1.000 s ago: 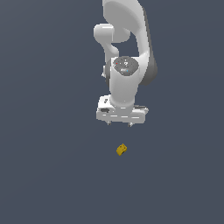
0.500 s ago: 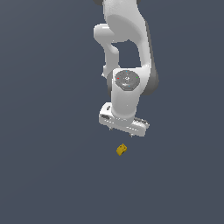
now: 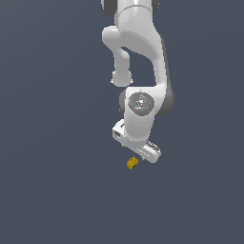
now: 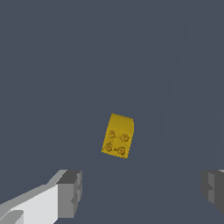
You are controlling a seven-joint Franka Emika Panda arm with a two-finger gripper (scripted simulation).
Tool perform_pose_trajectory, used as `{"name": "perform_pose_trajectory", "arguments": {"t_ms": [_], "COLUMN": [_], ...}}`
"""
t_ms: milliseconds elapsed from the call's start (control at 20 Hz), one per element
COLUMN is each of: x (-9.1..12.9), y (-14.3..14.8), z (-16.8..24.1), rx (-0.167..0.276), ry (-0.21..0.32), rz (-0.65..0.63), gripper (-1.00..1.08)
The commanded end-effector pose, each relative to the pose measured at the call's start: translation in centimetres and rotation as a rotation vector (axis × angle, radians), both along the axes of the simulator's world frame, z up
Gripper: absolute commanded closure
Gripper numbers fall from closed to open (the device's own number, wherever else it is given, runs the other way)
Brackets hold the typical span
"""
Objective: Pick up the object and move it to a goal position.
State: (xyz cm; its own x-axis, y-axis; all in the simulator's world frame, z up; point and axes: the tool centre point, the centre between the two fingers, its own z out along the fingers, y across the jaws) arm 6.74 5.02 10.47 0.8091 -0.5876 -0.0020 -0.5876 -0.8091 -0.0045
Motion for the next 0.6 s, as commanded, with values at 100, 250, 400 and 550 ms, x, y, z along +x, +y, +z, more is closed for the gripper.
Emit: {"name": "perform_pose_trajectory", "arguments": {"t_ms": [100, 250, 400, 550], "x": [0.9, 1.3, 1.6, 1.8], "y": [0.4, 0.6, 0.7, 0.9], "z": [-1.3, -2.0, -2.6, -3.0], "rx": [-0.001, -0.002, -0.003, -0.004], "ry": [0.001, 0.001, 0.002, 0.002], "rz": [-0.109, -0.164, -0.207, -0.237], "gripper": [-0.92, -0.92, -0.92, -0.92]}}
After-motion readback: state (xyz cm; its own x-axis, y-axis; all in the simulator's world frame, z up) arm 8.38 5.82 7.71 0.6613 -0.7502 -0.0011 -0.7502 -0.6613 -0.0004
